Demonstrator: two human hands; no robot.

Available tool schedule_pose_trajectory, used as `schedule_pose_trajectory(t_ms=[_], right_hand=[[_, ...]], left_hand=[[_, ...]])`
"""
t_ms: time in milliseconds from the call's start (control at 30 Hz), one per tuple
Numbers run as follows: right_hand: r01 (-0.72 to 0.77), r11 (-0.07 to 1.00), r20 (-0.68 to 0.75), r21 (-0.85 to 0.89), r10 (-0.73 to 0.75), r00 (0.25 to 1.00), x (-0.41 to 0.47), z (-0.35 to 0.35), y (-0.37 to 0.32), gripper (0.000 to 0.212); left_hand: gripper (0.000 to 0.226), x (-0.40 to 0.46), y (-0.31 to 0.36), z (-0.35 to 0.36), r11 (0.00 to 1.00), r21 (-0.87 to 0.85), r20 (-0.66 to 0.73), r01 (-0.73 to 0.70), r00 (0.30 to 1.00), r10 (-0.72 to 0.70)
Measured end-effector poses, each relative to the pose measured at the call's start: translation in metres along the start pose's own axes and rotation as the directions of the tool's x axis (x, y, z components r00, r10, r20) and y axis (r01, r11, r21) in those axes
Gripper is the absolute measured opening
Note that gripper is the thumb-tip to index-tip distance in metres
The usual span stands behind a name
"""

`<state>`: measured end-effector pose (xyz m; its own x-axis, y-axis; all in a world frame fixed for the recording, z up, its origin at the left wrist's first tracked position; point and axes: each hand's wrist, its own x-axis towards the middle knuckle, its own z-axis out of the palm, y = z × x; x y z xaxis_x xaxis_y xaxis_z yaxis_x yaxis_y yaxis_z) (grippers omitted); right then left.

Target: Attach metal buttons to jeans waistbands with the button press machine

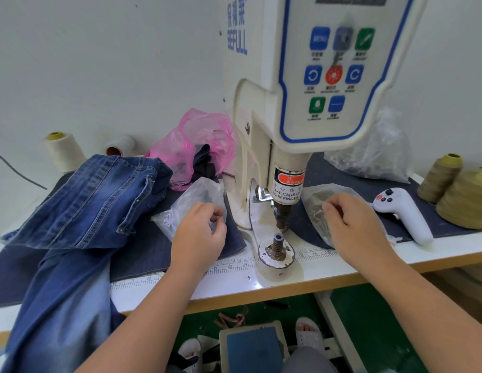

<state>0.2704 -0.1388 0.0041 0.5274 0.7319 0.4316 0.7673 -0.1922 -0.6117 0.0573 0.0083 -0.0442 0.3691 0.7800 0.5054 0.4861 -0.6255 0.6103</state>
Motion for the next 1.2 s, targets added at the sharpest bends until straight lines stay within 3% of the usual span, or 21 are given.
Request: schedule_pose_trajectory(t_ms=[200,333,500,600,767,867,1033,1200], right_hand=[[-0.150,0.936,0.093,0.319,0.127,0.988,-0.023,0.007,-0.022,0.023],[-0.158,0.906,0.124,0.393,0.118,0.985,-0.034,0.016,-0.026,0.028],[-0.164,0.876,0.124,0.454,0.120,0.985,-0.040,0.022,-0.029,0.028],[-0.118,0.882,0.120,0.457,0.070,0.990,-0.047,0.023,-0.036,0.026],[0.023,0.908,0.059,0.417,-0.052,0.997,-0.060,0.029,-0.045,0.019],[0.118,0.929,0.007,0.351,-0.129,0.992,-0.066,0.033,-0.045,0.017],[0.219,0.940,-0.028,0.262,-0.219,0.975,-0.068,0.036,-0.041,0.016],[0.218,0.936,-0.005,0.278,-0.225,0.974,-0.064,0.034,-0.036,0.012]], left_hand=[[0.014,-0.001,0.005,-0.002,0.996,-0.073,-0.064,0.054,0.996,-0.059],[0.014,-0.008,0.026,-0.011,0.980,-0.189,-0.078,0.059,0.994,-0.075],[0.019,-0.029,0.067,-0.023,0.941,-0.333,0.121,0.061,0.992,-0.022],[0.019,-0.038,0.085,-0.026,0.922,-0.367,0.303,0.127,0.953,-0.010],[0.026,-0.041,0.102,-0.025,0.896,-0.367,0.449,0.251,0.891,-0.066],[0.030,-0.038,0.104,-0.025,0.780,-0.405,0.563,0.478,0.802,-0.199],[0.032,-0.038,0.107,-0.025,0.655,-0.449,0.620,0.608,0.740,-0.261],[0.036,-0.036,0.105,-0.022,0.796,-0.370,0.505,0.479,0.823,-0.260]])
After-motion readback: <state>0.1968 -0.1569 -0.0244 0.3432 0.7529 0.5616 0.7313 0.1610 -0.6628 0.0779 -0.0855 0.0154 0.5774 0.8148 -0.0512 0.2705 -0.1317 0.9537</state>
